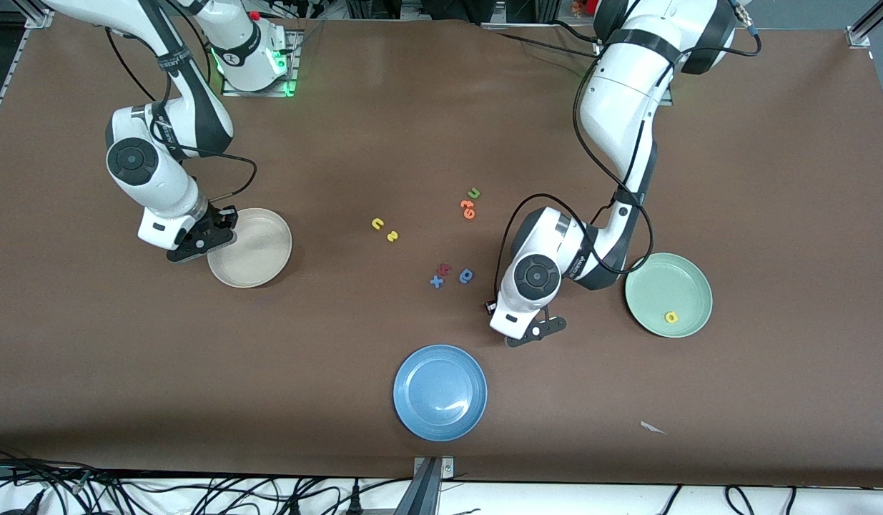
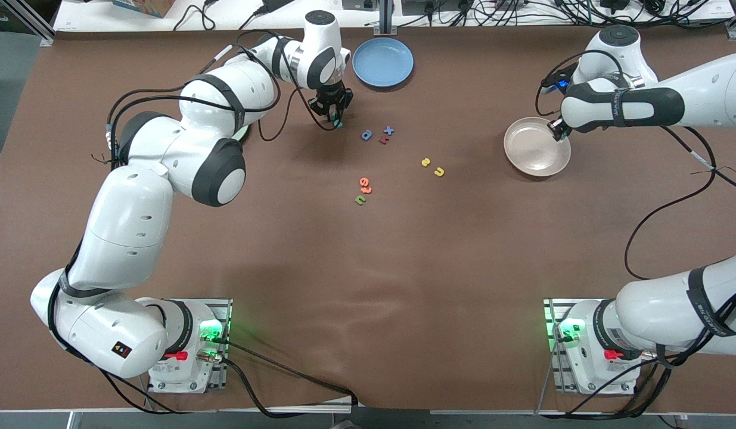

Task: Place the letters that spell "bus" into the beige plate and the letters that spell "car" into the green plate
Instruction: 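Carry the teal q to the beige plate and release it with the right gripper, then place the teal l on the green plate with the left gripper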

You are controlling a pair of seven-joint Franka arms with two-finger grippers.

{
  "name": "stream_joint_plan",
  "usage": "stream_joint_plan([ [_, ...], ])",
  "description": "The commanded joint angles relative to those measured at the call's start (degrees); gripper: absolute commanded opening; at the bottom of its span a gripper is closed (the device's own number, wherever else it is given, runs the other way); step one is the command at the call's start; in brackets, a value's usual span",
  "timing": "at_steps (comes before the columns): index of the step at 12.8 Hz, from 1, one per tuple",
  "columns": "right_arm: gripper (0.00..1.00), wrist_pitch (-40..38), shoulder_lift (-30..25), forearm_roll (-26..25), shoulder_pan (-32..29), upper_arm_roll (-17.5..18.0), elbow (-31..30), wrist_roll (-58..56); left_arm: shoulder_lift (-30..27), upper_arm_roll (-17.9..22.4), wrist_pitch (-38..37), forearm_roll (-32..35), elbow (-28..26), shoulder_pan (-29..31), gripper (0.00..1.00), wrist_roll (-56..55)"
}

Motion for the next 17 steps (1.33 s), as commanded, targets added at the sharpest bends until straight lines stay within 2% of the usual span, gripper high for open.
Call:
stream_joint_plan([
  [1,0.63,0.74,-0.34,1.20,-0.31,-0.01,-0.32,-1.11,-0.68,0.27,-0.92,0.34,-1.72,-0.36,0.24,-0.07],
  [4,0.86,0.83,-0.34,1.20,-0.31,-0.01,-0.23,-1.11,-0.68,0.27,-0.92,0.42,-1.81,-0.28,0.21,0.11],
  [7,0.86,0.83,-0.34,1.29,-0.31,-0.01,-0.14,-0.76,-0.76,0.27,-0.92,0.60,-1.72,0.07,0.17,0.55],
  [9,0.88,0.75,-0.34,7.49,-0.31,0.51,-0.14,-0.67,-0.76,0.27,-0.92,0.60,-1.72,0.08,0.15,0.55],
  [10,0.93,0.74,-0.25,10.40,-0.23,1.30,-0.14,-0.67,-0.76,0.27,-0.92,0.69,-1.72,0.08,0.15,0.63],
  [12,0.99,0.83,0.01,12.62,-0.23,3.75,-0.05,-0.32,-1.03,0.36,-1.01,0.86,-1.46,0.42,0.13,0.72],
  [14,1.00,1.09,0.01,12.72,-0.23,6.48,0.30,2.82,-2.34,0.45,-2.84,0.86,-1.20,1.47,0.13,1.85],
  [17,1.00,1.10,1.24,12.72,0.12,10.52,1.18,11.60,-5.41,0.36,-7.58,0.78,-1.02,5.86,0.13,9.92],
])
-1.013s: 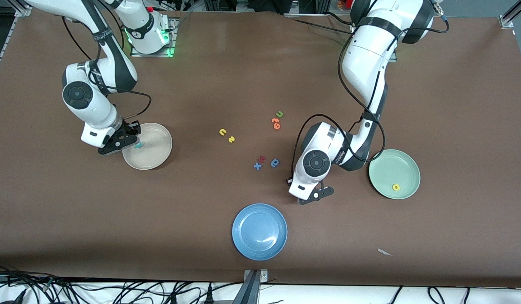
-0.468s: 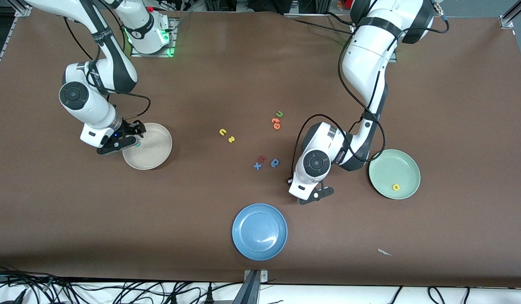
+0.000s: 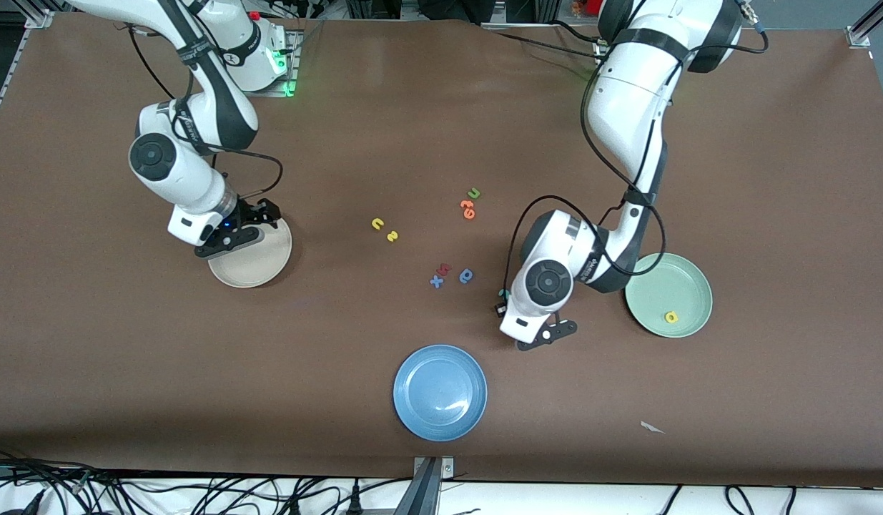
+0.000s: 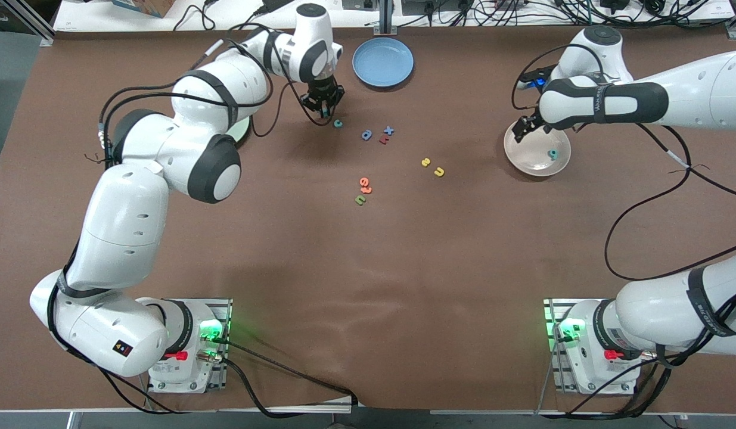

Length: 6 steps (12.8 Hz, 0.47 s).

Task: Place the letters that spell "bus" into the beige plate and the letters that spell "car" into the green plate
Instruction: 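Place the teal l on the green plate with the left gripper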

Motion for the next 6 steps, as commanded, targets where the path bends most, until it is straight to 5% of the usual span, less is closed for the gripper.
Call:
stream_joint_plan([
  [1,1.00,0.21,1.53,1.02,0.20,3.07,1.34,7.69,-4.39,-0.36,-6.04,0.86,-1.12,4.82,0.13,10.02],
  [6,1.00,3.89,4.43,0.75,8.18,3.17,2.66,21.94,-8.52,0.09,-12.73,1.64,-1.99,14.66,0.13,30.43],
])
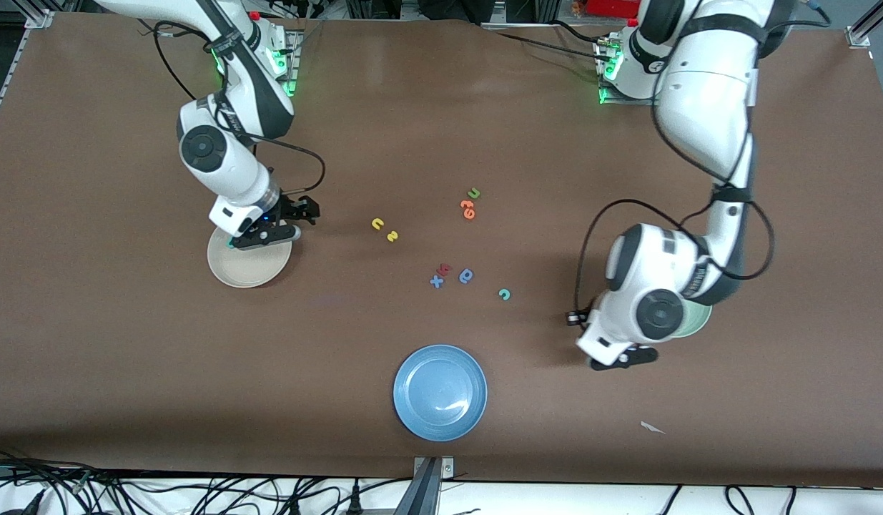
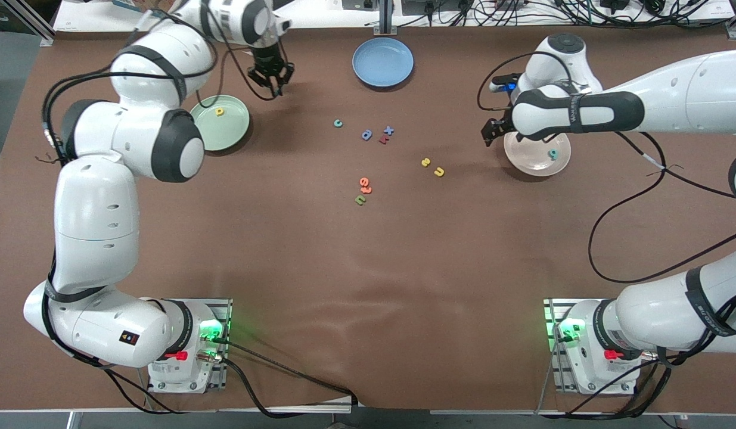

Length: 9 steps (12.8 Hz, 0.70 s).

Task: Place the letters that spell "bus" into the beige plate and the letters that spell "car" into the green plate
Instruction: 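Place the teal l on the green plate with the left gripper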

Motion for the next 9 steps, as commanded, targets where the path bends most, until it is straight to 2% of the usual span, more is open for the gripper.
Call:
stream_joint_plan([
  [1,1.00,3.31,2.90,0.27,4.68,-0.21,1.34,7.41,-3.71,-0.55,-1.86,1.67,-3.26,4.24,0.13,8.80],
  [4,1.00,7.53,5.37,0.01,8.38,-0.38,1.34,12.79,-7.48,-0.64,-0.46,5.97,-8.26,7.23,0.13,14.79],
  [5,1.00,8.33,6.16,0.01,9.09,-0.39,1.34,13.67,-9.59,-0.72,2.59,5.98,-12.11,8.46,0.13,15.85],
  [8,1.00,11.67,8.70,-2.09,12.07,-0.91,1.51,18.32,-17.84,-0.72,20.67,6.07,-31.77,9.96,0.13,18.23],
  [9,1.00,12.37,9.50,-4.10,13.04,-1.87,1.77,20.08,-19.35,-0.72,24.90,6.07,-36.01,10.32,0.17,18.49],
])
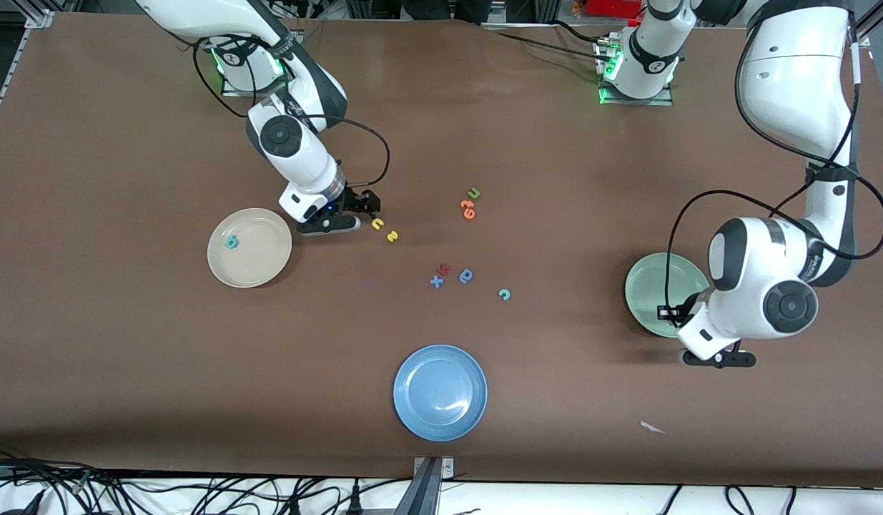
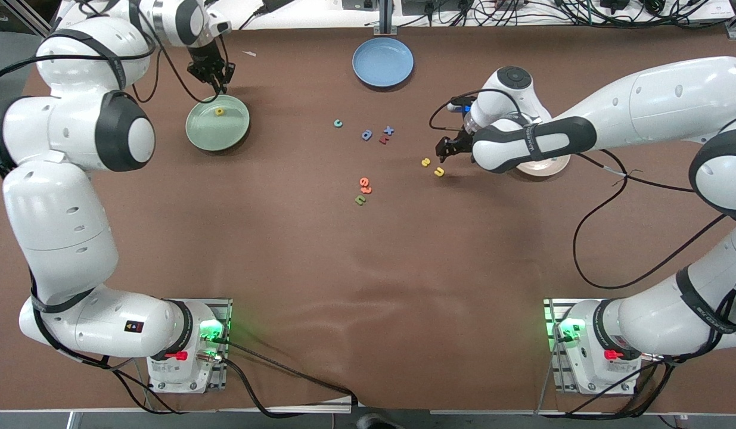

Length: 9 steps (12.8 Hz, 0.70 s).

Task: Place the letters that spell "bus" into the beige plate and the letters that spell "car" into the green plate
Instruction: 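Place the teal l on the green plate with the left gripper, then grasp the yellow u with the right gripper while the left grasps teal c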

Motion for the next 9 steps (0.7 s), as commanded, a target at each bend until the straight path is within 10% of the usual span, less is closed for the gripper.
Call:
stream_joint_plan([
  [1,1.00,1.58,2.96,-4.83,3.16,-2.09,1.93,5.66,-7.72,-0.72,8.97,1.10,-14.33,1.40,0.57,2.38],
  [2,1.00,1.58,4.02,-6.94,4.30,-2.61,2.63,7.86,-7.63,-0.81,8.63,1.01,-13.46,1.41,1.00,2.30],
  [9,1.00,1.49,7.80,-13.82,10.28,-6.04,5.62,15.87,-3.59,-8.10,12.83,-5.93,-10.29,-6.56,1.00,-20.58],
])
